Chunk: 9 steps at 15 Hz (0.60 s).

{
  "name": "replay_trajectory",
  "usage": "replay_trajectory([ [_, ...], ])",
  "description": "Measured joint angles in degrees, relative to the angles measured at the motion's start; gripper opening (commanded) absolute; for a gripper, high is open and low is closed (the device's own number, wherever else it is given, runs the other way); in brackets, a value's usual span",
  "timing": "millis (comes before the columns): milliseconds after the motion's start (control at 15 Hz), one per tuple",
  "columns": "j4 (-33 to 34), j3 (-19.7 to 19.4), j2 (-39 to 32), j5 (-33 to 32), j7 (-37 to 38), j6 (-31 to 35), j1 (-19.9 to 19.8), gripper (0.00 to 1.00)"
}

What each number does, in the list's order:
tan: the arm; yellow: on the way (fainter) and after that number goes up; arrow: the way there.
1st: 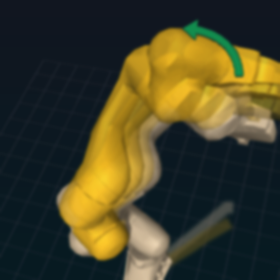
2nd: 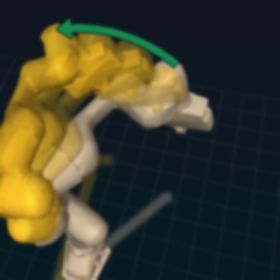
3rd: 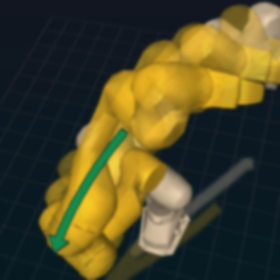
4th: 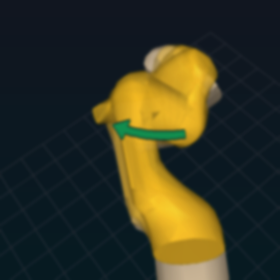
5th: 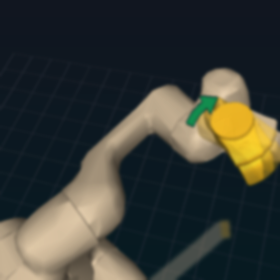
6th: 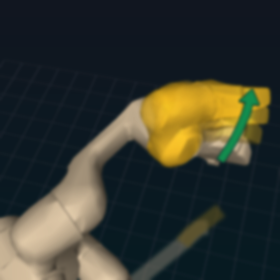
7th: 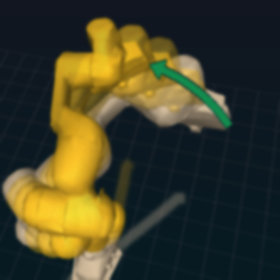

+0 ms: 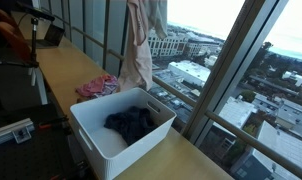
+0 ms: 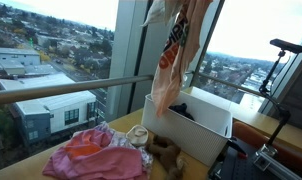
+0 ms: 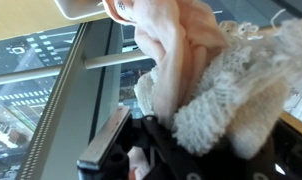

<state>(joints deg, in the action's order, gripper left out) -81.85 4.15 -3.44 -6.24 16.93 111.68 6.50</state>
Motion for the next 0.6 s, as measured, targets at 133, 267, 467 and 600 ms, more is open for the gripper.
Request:
replay_trajectory([
  [133, 2.04, -1.65, 0.02, 0.62, -0.77, -0.12, -2.38, 0.00],
  [267, 2.35, -3.15, 0.04, 1.74, -1.45, -0.12, -4.40, 0.00],
  [467, -0.07, -4.33, -0.05, 3.10, -1.72, 0.00, -6.42, 0.00],
  [600, -2.63, -4.51, -0.09, 3.61, -1.72, 0.23, -7.09, 0.00],
])
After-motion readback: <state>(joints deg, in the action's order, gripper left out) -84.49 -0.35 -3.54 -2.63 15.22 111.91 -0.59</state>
